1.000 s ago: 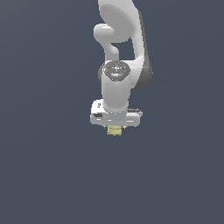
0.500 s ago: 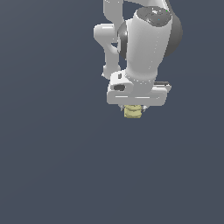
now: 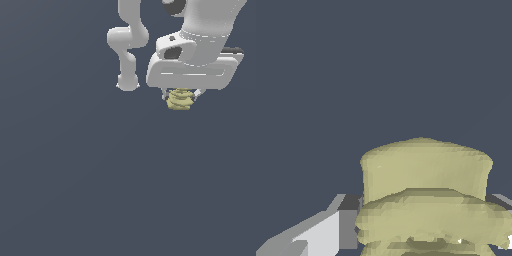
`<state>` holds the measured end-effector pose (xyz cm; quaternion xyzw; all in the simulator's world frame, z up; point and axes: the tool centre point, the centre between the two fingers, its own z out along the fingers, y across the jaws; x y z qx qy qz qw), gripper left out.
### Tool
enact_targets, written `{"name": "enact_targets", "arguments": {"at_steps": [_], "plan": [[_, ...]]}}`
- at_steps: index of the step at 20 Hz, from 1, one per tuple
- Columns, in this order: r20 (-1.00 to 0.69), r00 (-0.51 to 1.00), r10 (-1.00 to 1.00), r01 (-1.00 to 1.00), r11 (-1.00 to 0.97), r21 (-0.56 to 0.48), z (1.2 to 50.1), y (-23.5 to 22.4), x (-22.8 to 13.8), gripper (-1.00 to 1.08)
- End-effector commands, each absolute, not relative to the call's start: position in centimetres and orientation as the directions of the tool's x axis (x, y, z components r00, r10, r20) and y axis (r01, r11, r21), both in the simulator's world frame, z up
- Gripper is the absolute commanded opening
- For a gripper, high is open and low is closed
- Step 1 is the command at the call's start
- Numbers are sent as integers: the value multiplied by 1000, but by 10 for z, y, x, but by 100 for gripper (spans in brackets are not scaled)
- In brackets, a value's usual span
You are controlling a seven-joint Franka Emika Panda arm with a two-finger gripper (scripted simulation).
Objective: Pick up the object and move it to a goal position.
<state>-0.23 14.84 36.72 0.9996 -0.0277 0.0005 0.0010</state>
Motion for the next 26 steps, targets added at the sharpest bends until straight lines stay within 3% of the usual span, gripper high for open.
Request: {"name": "enact_targets", "arguments": {"at_steps": [1,12,26], "plan": [[0,998,-56,-56,-998,2,392,165,-7,-100],[0,998,-56,-56,-998,0,473,218,-17,-100],[0,998,-56,-56,-998,0,502,238,-19,-100]]}}
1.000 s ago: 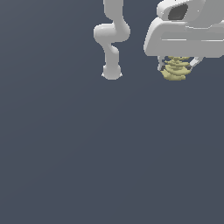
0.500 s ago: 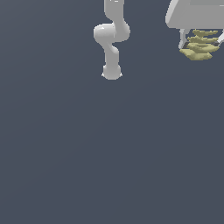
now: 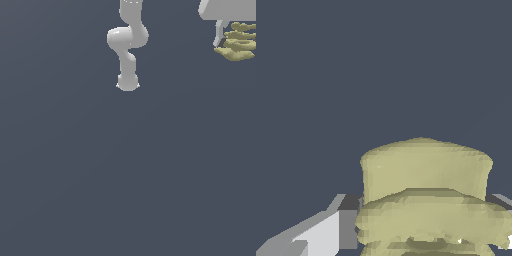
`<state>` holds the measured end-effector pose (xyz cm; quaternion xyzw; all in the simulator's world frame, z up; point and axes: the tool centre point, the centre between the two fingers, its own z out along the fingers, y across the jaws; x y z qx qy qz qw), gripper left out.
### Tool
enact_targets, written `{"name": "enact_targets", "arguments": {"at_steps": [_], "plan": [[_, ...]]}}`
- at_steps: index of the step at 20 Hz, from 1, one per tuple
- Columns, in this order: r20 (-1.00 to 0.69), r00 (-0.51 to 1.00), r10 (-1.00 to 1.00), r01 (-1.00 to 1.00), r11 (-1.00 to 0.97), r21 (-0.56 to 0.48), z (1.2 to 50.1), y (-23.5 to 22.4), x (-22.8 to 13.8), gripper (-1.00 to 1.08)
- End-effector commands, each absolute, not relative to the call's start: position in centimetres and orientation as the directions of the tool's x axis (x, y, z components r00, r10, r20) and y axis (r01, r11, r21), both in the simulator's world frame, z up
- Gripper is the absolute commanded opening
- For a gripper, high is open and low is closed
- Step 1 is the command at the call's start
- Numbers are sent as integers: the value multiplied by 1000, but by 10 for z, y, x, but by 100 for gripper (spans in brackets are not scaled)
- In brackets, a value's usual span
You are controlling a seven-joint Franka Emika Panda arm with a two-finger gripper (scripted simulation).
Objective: Pick up the object and move it to a goal position.
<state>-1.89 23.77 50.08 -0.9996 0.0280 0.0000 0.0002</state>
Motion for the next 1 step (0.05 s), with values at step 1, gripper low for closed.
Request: {"name": "enact_targets", "arguments": {"at_steps": [1], "plan": [[0,998,-56,-56,-998,0,502,238,-19,-100]]}}
